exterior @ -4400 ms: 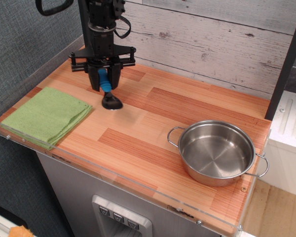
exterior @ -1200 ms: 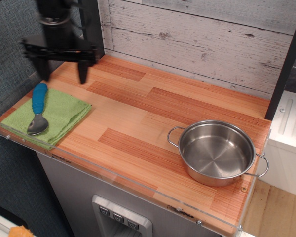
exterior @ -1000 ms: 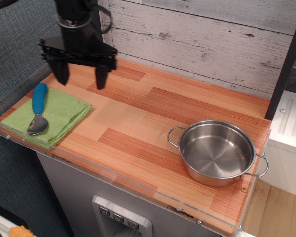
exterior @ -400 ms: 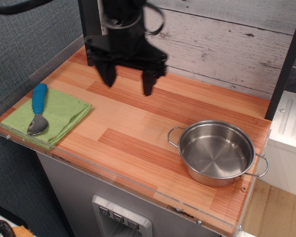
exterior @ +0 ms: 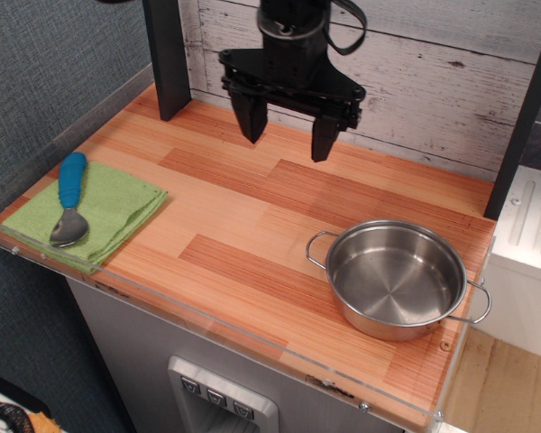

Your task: PICK UP THE SPOON ANDPUT ON THE TOWEL

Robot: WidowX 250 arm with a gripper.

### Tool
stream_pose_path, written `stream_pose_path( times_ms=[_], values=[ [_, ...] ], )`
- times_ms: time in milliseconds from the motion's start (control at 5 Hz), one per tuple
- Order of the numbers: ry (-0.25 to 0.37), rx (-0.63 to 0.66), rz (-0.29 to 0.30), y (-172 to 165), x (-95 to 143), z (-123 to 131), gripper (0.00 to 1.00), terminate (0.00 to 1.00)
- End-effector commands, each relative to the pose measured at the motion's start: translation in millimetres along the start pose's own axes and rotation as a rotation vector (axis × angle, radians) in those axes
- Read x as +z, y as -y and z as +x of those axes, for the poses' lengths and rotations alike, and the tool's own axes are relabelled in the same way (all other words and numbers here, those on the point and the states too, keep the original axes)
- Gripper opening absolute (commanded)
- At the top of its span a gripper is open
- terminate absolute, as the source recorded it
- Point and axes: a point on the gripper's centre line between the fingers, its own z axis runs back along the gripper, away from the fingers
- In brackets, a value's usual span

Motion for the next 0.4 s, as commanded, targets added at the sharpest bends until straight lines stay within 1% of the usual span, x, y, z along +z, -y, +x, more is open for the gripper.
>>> stream_pose_path(
  times_ms=[0, 200],
  values=[
    [0.084, -0.038, -0.039, -7.8, 11.9, 24.2, 1.00, 0.00],
    [0.084, -0.038, -0.039, -7.8, 11.9, 24.2, 1.00, 1.00]
  ],
)
